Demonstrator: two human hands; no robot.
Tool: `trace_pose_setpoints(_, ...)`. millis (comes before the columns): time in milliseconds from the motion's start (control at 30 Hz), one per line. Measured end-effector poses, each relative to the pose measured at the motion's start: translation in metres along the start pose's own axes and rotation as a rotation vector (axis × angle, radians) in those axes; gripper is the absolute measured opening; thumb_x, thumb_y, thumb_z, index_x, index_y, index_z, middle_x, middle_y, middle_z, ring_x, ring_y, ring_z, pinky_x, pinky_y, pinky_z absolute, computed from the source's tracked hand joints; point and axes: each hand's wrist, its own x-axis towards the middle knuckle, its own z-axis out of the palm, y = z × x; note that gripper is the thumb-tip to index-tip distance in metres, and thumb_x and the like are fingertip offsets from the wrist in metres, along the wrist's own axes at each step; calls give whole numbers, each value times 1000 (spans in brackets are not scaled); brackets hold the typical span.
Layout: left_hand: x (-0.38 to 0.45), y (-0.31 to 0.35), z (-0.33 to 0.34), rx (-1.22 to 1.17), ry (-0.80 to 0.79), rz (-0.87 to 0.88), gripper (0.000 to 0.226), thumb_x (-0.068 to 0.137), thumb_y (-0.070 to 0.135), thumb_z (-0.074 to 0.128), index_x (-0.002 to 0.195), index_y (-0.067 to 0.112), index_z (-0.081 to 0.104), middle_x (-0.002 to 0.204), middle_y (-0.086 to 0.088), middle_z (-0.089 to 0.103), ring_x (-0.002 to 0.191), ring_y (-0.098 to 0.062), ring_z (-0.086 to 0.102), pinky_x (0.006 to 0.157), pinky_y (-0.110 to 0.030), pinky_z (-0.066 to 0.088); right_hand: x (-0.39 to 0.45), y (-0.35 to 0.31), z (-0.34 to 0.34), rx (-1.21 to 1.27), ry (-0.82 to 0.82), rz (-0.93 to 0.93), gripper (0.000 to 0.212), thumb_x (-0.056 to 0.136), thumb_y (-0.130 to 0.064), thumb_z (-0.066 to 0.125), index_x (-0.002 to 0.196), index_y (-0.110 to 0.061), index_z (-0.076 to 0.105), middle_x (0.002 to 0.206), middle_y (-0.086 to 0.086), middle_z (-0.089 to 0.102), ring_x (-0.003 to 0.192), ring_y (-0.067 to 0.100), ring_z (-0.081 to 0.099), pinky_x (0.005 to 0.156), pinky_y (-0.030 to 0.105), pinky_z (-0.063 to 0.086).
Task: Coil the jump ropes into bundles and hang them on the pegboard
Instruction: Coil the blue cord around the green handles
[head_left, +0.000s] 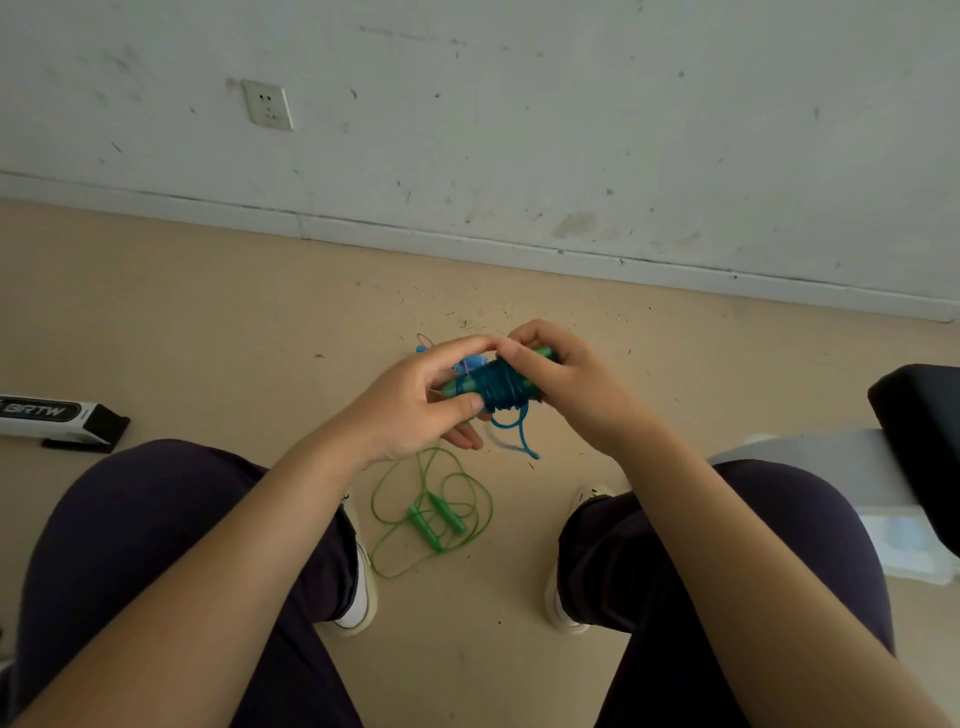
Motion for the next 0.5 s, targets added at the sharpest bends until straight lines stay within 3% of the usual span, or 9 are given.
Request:
trace_pose_setpoints(100,2,2,-3,-90,90,-12,49,99,-2,54,128,37,54,99,-20,71,73,-39,74,66,-36,62,-1,2,7,258,-118,21,29,90,-28,67,108,-7,60,89,10,64,78,24,62,72,31,55)
trace_pose_setpoints(167,3,4,-5,-124,160,-9,42,99,-1,53,131,26,50,96,-23,72,69,-39,74,64,-37,63,-2,2,11,251,-142,39,35,89,-27,68,116,-6,58,84,16,55,67,21,51,62,32,48)
trace_pose_setpoints(233,4,6,-7,-132,235,-11,40,100,0,53,132,23,49,97,-26,71,66,-38,73,64,-39,63,-2,4,13,177,-135,89,32,90,-28,69,114,-11,58,72,9,51,53,13,37,51,26,34)
trace_pose_setpoints(333,7,4,-12,-143,369,-44,43,99,0,53,134,24,50,93,-24,71,64,-36,73,62,-35,62,-1,4,11,12,-88,133,14,99,-25,58,101,-13,63,53,-8,35,44,8,27,42,20,26)
trace_pose_setpoints(500,12,-4,-23,-109,533,-105,43,99,3,53,137,23,52,85,-17,70,59,-29,72,62,-33,62,-2,-6,7,-170,11,82,37,102,-32,46,69,-23,61,47,-8,33,41,9,27,42,22,26)
